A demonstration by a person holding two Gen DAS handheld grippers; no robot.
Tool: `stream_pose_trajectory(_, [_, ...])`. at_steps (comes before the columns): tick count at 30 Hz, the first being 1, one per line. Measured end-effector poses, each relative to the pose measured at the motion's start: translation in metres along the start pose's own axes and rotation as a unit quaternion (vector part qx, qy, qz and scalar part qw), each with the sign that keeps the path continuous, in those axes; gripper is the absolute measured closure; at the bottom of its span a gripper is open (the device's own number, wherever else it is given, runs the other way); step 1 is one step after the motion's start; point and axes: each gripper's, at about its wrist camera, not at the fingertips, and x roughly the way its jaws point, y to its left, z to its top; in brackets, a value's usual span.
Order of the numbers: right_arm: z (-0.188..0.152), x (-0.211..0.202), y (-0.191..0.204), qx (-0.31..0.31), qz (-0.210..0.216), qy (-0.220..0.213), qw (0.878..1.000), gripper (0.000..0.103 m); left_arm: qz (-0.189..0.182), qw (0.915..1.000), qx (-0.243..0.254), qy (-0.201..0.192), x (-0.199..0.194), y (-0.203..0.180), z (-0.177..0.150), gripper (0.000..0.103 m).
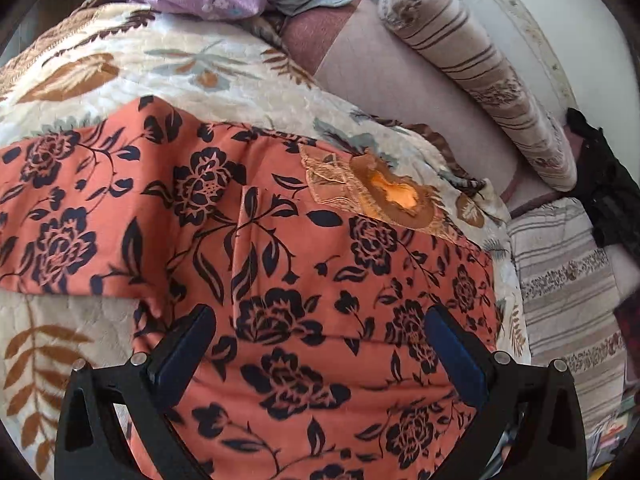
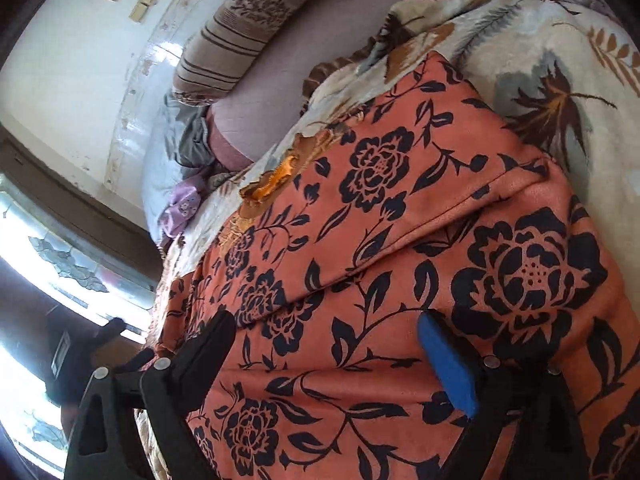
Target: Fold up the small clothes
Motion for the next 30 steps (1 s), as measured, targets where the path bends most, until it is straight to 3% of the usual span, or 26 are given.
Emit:
stream_pose_trajectory(2, [-0.003,0.001,0.004,-0.020,-0.006,0.000,1.000,0.009,0.016,0.9993,-0.023,0.026,0.024,0.010,0.010,0.008])
stream_pose_trajectory(4, [-0.003,-0.001,0.002,-0.017,-0.001,-0.004,1.000,0.009,0.033,0.9968,-0.046,0.055,0.043,0.021,0.012,0.032])
stream_pose_trajectory(5, [-0.003,-0.002,0.000,-0.013,0.006,-0.007,1.000,0.009,0.041,0.9963,-0.050,0.056,0.045,0.022,0.013,0.035])
stream_pose_trajectory(6, [-0.003,-0.001,-0.002,-0.010,0.013,-0.009,1.000,0.009,0.048,0.9965,-0.044,0.053,0.043,0.021,0.014,0.046])
stream_pose_trajectory(7, [-0.004,-0.002,-0.003,-0.009,0.019,-0.012,1.000,0.009,0.055,0.9963,-0.034,0.056,0.042,0.018,0.015,0.074])
stream_pose_trajectory(8, [-0.005,-0.002,-0.004,-0.010,0.022,-0.013,1.000,0.009,0.081,0.9945,-0.022,0.062,0.043,0.015,0.017,0.094])
stream_pose_trajectory(9, [-0.005,-0.002,-0.004,-0.010,0.023,-0.014,1.000,0.009,0.101,0.9930,-0.016,0.058,0.041,0.014,0.020,0.098])
stream_pose_trajectory(10, [-0.006,-0.002,-0.004,-0.011,0.023,-0.014,1.000,0.009,0.102,0.9936,-0.009,0.046,0.035,0.011,0.023,0.098])
stream_pose_trajectory(12, [-0.006,-0.003,-0.005,-0.009,0.027,-0.014,0.999,0.009,0.115,0.9920,0.050,-0.011,0.011,-0.014,0.027,0.098])
stream_pose_trajectory(14, [-0.006,-0.003,-0.006,-0.006,0.032,-0.012,0.999,0.009,0.116,0.9848,0.109,-0.069,-0.011,-0.038,0.023,0.098])
stream_pose_trajectory(15, [-0.005,-0.003,-0.005,-0.005,0.030,-0.007,1.000,0.009,0.123,0.9831,0.114,-0.073,-0.011,-0.040,0.019,0.098])
stream_pose_trajectory(19, [0.015,-0.010,-0.002,0.035,0.042,0.031,0.998,0.009,0.180,0.9802,0.076,0.033,0.046,0.002,-0.001,0.096])
stream_pose_trajectory(20, [0.025,-0.021,-0.002,0.043,0.053,0.019,0.997,0.009,0.172,0.9816,0.083,0.010,0.040,0.005,-0.005,0.095])
stream_pose_trajectory(23, [0.068,-0.055,-0.007,0.042,0.059,-0.045,0.996,0.008,0.180,0.9783,0.103,0.004,0.034,-0.001,-0.010,0.094])
stream_pose_trajectory(25, [0.101,-0.058,-0.023,0.052,0.019,-0.069,0.996,0.000,0.177,0.9794,0.098,0.005,0.036,-0.001,-0.009,0.094])
stream_pose_trajectory(27, [0.133,-0.039,-0.049,0.065,-0.015,-0.055,0.996,0.000,0.173,0.9807,0.091,0.003,0.039,-0.001,-0.009,0.094])
stream_pose_trajectory(30, [0.164,0.007,-0.086,0.092,-0.044,0.014,0.995,0.002,0.172,0.9807,0.093,-0.002,0.042,0.003,-0.008,0.094])
